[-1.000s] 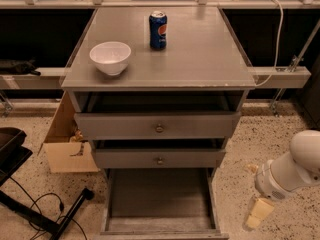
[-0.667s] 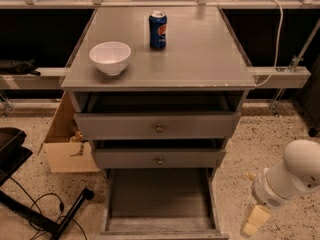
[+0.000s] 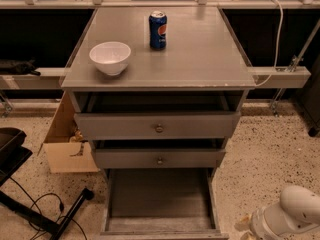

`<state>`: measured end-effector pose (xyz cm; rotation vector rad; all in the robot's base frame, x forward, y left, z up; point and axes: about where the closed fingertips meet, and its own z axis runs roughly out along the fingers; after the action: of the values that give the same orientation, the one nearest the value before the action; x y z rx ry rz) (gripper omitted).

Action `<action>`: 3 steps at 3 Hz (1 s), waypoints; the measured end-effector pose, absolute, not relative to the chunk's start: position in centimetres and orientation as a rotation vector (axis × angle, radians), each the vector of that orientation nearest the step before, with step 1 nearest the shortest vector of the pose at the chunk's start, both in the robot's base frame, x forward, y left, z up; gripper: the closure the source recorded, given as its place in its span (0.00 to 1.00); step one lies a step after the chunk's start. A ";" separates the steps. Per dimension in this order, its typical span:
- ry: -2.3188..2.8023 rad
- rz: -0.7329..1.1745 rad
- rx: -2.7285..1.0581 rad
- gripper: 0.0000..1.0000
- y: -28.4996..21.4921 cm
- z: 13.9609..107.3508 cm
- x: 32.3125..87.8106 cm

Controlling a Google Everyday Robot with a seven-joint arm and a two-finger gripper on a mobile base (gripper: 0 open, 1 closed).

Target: Close bottom drawer

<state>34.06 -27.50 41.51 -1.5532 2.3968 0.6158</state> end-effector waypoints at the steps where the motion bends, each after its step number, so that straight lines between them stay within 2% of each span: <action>1: 2.388 0.735 -1.521 0.68 -27.7 35.5 32.7; 2: 2.385 0.821 -1.485 0.91 -27.7 31.2 31.8; 3: 2.395 0.883 -1.442 1.00 -27.5 27.6 31.1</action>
Offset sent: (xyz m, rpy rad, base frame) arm -0.0327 -0.0045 -0.1554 0.1772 0.1298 -0.0366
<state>31.07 -27.52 27.58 -1.4419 2.3950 0.8833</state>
